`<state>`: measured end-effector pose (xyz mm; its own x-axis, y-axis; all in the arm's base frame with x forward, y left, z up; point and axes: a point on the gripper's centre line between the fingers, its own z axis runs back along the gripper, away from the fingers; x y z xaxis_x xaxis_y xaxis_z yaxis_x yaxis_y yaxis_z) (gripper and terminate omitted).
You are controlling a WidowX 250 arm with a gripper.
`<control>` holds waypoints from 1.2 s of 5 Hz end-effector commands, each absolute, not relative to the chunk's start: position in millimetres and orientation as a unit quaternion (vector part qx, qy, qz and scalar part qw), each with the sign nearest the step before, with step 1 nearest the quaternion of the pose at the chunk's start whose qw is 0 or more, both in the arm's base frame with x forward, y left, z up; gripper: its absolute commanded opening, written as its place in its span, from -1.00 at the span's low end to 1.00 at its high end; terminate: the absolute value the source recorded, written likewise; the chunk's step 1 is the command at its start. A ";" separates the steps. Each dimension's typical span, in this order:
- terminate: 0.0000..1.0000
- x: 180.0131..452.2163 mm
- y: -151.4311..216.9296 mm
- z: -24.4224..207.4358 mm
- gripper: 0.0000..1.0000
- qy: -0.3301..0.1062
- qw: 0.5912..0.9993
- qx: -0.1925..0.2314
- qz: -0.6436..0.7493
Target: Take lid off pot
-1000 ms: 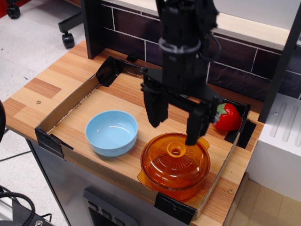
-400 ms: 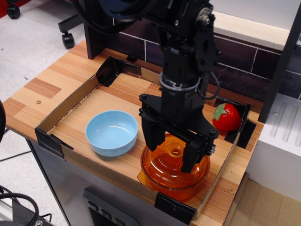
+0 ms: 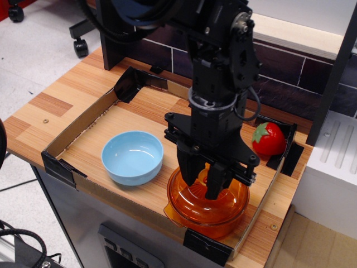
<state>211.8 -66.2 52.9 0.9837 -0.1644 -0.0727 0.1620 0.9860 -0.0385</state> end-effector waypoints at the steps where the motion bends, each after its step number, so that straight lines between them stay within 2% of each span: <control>1: -1.00 211.0 -60.4 77.1 -1.00 0.029 0.997 -0.026 -0.072; 3: -1.00 222.5 -48.5 120.0 -1.00 0.023 0.997 -0.060 -0.050; 4: -1.00 242.3 -32.2 125.4 -1.00 0.016 0.998 -0.058 -0.022; 6: -1.00 284.4 10.1 111.9 -1.00 0.011 0.998 -0.050 0.039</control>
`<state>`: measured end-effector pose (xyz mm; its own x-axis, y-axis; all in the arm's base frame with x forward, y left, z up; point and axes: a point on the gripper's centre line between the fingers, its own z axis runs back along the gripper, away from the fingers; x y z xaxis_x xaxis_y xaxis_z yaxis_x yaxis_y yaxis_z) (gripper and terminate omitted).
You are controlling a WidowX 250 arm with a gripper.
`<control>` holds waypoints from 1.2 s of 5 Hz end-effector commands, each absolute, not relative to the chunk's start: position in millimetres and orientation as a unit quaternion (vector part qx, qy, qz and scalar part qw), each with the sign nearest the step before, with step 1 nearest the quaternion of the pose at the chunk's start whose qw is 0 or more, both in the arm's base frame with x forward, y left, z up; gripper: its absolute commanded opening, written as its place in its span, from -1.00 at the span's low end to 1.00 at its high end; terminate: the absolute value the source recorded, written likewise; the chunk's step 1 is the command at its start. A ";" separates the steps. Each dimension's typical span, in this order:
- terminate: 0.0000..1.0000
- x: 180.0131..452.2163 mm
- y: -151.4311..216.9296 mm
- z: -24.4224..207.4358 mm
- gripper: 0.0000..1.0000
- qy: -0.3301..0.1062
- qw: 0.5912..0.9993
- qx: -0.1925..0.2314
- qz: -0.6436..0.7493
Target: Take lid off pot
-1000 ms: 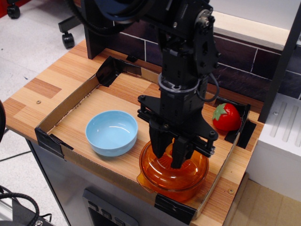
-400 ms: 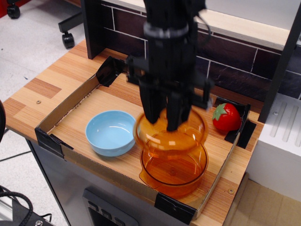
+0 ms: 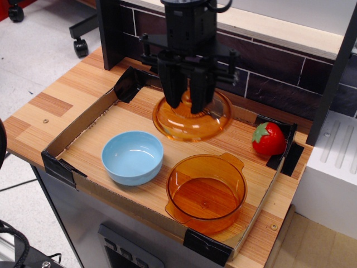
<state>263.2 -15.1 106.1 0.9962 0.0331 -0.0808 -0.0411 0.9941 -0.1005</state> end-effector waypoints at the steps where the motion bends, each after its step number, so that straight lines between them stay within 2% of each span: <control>1: -1.00 295.1 24.1 97.1 -1.00 0.026 0.997 -0.045 0.050; 3: -1.00 305.5 40.3 67.3 -1.00 0.022 0.998 -0.024 0.062; 6: -1.00 312.5 37.9 48.1 -1.00 0.031 0.998 -0.002 0.060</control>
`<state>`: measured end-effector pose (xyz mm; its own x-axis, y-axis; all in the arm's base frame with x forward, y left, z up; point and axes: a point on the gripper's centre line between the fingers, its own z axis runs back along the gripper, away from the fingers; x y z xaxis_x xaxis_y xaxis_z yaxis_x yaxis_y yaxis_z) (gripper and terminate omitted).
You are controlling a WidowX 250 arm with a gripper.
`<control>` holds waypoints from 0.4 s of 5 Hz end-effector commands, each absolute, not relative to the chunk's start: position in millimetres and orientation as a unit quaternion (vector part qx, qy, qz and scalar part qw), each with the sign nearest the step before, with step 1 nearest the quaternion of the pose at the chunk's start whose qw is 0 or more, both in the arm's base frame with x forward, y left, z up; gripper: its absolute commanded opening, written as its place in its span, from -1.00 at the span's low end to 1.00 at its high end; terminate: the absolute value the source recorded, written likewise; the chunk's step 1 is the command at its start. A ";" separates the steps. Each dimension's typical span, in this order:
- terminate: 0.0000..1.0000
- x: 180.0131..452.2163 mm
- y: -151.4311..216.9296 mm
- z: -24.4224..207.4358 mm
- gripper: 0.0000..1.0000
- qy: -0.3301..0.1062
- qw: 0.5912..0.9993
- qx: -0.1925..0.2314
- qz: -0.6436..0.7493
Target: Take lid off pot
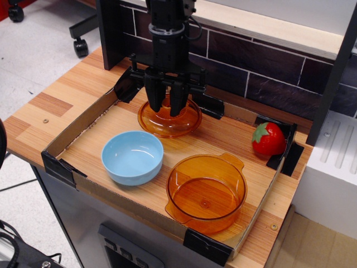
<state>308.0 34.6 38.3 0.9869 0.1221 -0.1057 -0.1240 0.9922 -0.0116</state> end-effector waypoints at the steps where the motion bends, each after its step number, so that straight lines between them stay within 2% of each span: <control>1: -1.00 313.6 36.8 50.5 1.00 0.036 0.998 0.003 0.056; 2: -1.00 313.1 36.8 53.8 1.00 0.041 0.998 0.002 0.053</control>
